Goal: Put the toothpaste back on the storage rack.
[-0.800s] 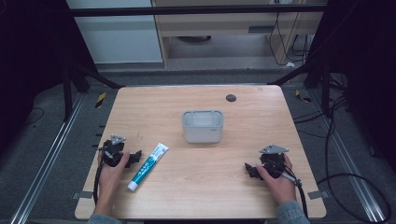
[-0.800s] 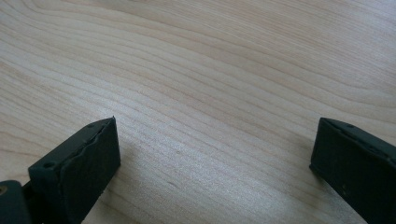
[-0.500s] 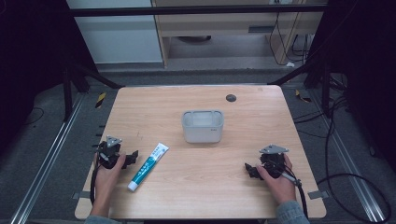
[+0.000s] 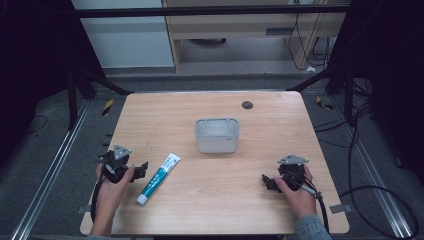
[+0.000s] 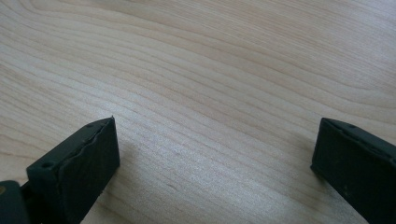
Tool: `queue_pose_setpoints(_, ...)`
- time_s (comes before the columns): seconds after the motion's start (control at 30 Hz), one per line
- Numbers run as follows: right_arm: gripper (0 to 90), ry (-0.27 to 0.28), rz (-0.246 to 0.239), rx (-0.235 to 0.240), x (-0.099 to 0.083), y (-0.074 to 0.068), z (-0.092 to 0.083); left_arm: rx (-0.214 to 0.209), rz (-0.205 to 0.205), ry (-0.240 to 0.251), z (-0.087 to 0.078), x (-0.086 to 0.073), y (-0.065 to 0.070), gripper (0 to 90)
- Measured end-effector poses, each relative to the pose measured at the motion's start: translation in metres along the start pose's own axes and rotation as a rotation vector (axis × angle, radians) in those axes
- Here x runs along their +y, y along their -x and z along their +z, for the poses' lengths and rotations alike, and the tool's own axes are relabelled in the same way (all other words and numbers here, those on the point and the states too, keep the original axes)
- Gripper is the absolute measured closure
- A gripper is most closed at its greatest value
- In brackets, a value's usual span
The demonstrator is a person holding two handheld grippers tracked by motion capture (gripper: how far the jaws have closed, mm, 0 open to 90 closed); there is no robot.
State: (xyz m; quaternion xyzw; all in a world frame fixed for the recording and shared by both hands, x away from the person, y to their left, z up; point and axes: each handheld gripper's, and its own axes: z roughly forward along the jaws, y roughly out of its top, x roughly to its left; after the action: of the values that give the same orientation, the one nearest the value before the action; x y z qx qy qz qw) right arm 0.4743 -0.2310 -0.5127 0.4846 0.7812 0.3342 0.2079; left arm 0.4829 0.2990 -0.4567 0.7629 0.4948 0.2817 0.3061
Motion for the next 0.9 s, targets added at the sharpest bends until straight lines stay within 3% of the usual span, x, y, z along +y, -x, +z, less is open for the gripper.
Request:
queue_pose_setpoints(0.1,0.9,0.0,0.0,0.0,0.0,0.0,0.0,-0.041,-0.027,-0.002,-0.007,0.005,0.002,5.9)
queue_pose_setpoints(0.17,0.9,-0.001,0.002,0.001,0.0,0.0,0.0,-0.023,-0.004,-0.026,-0.011,0.008,0.004,7.1)
queue_pose_setpoints(0.2,0.9,0.0,-0.001,0.0,0.0,0.0,0.0,-0.037,-0.008,-0.033,-0.013,0.008,0.005,7.6)
queue_pose_setpoints(0.3,0.9,-0.001,0.003,0.001,0.0,0.0,0.0,-0.073,-0.039,-0.031,-0.016,0.009,0.004,8.7)
queue_pose_setpoints(0.47,0.8,0.0,-0.001,0.0,0.0,0.0,0.0,-0.054,-0.01,-0.049,-0.023,0.013,0.007,4.4)
queue_pose_setpoints(0.6,0.8,0.0,-0.001,0.0,0.0,0.0,0.0,-0.055,-0.028,-0.049,-0.026,0.016,0.007,4.3)
queue_pose_setpoints(0.9,0.9,0.002,0.008,-0.01,0.001,-0.001,0.001,-0.052,0.004,-0.033,-0.038,0.023,0.015,2.8)
